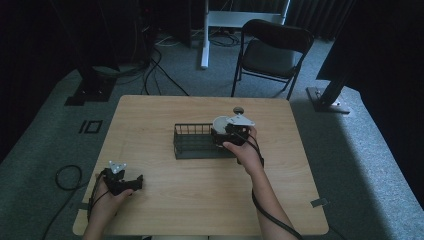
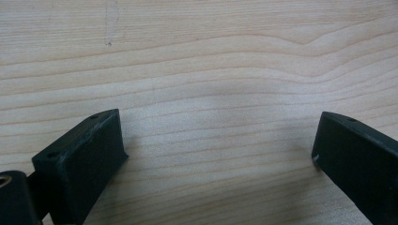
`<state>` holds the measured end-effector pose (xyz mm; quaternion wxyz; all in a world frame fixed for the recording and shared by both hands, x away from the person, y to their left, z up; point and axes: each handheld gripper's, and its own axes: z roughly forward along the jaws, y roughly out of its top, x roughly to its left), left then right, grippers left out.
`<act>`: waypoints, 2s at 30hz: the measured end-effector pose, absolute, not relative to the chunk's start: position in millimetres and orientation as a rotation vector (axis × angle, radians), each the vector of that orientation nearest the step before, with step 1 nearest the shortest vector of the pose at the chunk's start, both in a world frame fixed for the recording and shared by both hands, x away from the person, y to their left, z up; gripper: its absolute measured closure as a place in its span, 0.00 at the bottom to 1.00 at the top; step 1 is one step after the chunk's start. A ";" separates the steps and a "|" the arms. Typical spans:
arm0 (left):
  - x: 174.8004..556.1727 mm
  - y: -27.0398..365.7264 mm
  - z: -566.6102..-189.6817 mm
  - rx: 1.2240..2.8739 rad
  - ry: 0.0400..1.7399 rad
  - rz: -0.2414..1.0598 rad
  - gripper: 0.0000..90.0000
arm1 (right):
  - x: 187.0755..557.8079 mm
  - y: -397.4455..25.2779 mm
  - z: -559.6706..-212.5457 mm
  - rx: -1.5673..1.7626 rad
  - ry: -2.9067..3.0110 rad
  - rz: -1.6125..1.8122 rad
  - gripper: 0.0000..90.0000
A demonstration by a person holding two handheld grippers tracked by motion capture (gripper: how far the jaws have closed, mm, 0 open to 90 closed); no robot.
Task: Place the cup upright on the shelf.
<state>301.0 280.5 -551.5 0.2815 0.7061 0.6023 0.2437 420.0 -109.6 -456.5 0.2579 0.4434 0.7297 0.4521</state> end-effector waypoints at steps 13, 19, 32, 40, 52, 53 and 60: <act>301.0 280.4 -551.6 1.892 1.614 0.653 0.03 | 408.5 -117.8 -445.6 1.175 1.967 1.281 0.12; 301.0 280.5 -551.5 1.892 1.613 0.653 0.03 | 402.0 -124.5 -446.7 1.164 1.962 1.287 0.12; 301.0 280.5 -551.5 1.893 1.614 0.653 0.03 | 386.6 -144.3 -451.5 1.139 1.956 1.294 0.12; 301.0 280.5 -551.5 1.892 1.614 0.653 0.03 | 377.2 -157.0 -460.9 1.146 1.957 1.282 0.12; 301.1 280.4 -551.6 1.892 1.614 0.654 0.03 | 366.2 -181.1 -485.2 1.194 1.963 1.239 0.12; 301.1 280.4 -551.6 1.891 1.614 0.654 0.03 | 365.3 -182.7 -486.9 1.194 1.966 1.236 0.12; 301.0 280.5 -551.5 1.894 1.613 0.653 0.03 | 359.5 -194.1 -499.0 1.218 1.968 1.206 0.12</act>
